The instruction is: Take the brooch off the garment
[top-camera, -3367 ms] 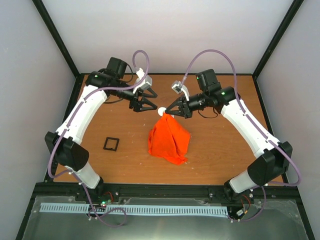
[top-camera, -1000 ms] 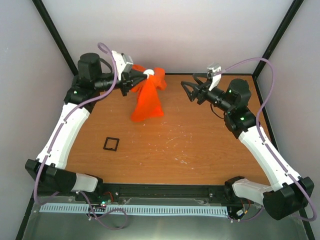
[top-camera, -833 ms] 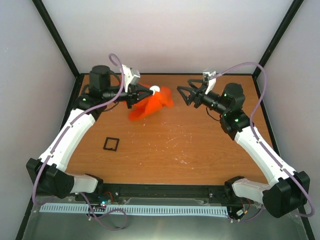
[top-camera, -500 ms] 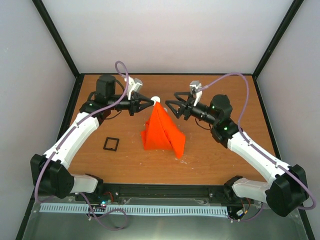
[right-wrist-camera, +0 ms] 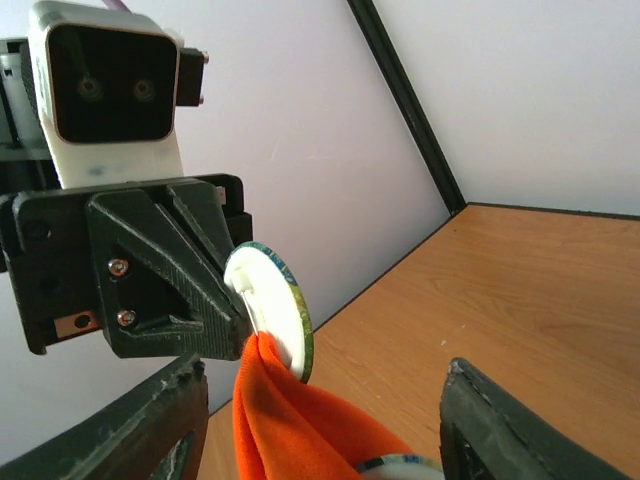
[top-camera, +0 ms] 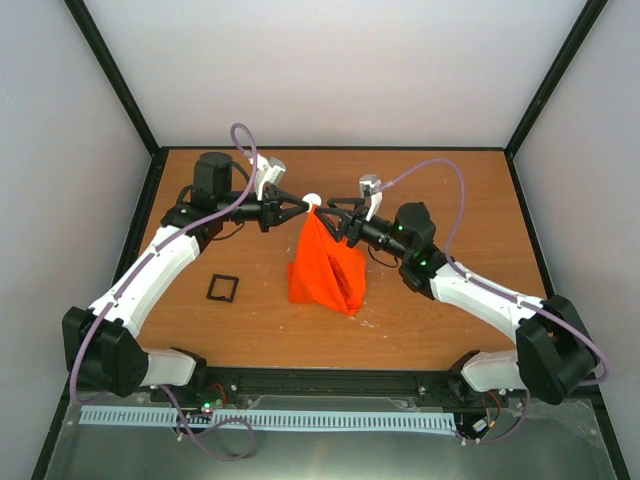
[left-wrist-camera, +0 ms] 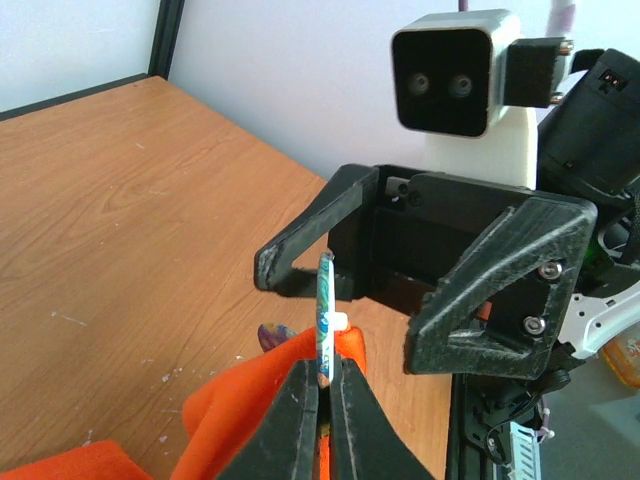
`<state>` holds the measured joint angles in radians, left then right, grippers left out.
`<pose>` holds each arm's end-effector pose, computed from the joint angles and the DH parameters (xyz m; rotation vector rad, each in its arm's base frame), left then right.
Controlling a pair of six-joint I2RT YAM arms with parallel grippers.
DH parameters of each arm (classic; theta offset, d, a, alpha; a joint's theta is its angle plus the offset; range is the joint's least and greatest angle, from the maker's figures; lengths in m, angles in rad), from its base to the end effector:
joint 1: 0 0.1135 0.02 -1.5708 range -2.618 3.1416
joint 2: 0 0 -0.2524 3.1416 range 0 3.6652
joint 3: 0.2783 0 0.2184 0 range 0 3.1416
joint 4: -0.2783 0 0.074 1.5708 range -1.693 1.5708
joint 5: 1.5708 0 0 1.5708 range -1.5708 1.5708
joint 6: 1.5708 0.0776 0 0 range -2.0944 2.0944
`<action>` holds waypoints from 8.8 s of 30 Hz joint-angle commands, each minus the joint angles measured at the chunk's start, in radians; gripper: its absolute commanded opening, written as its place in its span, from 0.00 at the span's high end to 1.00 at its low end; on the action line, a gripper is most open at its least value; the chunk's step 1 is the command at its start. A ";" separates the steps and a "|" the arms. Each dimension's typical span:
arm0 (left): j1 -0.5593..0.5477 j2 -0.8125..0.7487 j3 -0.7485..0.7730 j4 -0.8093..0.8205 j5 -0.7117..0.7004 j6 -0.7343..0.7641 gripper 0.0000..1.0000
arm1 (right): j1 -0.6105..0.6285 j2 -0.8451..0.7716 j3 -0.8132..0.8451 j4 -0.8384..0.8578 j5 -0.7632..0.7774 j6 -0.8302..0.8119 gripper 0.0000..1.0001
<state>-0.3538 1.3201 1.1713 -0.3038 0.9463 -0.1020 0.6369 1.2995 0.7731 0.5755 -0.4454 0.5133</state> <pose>0.2421 -0.1565 0.3340 0.8573 1.8405 -1.2376 0.2277 0.2100 0.3101 -0.4845 1.5925 1.2329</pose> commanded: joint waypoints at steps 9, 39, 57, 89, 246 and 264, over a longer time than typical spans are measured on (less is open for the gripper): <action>-0.004 -0.021 0.018 0.031 0.023 -0.050 0.99 | 0.026 0.081 0.032 0.206 0.008 0.133 0.56; -0.017 -0.011 0.117 -0.049 0.180 0.122 0.99 | 0.029 0.103 0.063 0.069 0.069 0.120 0.84; -0.031 -0.014 0.171 0.005 0.345 -0.027 0.99 | 0.029 0.108 0.062 -0.051 0.174 0.105 0.72; -0.050 0.053 0.272 -0.198 0.136 0.321 1.00 | -0.111 -0.189 0.221 -0.471 -0.373 -0.225 0.38; -0.175 -0.141 -0.020 0.195 -0.513 0.797 0.99 | 0.027 -0.007 0.272 -0.476 -0.218 -0.223 0.98; -0.175 -0.127 -0.018 0.158 -0.543 0.753 0.99 | 0.032 -0.029 0.237 -0.515 -0.150 -0.249 0.97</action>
<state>-0.5247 1.2015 1.0824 -0.1307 0.3676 0.7395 0.6636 1.3029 1.0203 0.0605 -0.6243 0.2867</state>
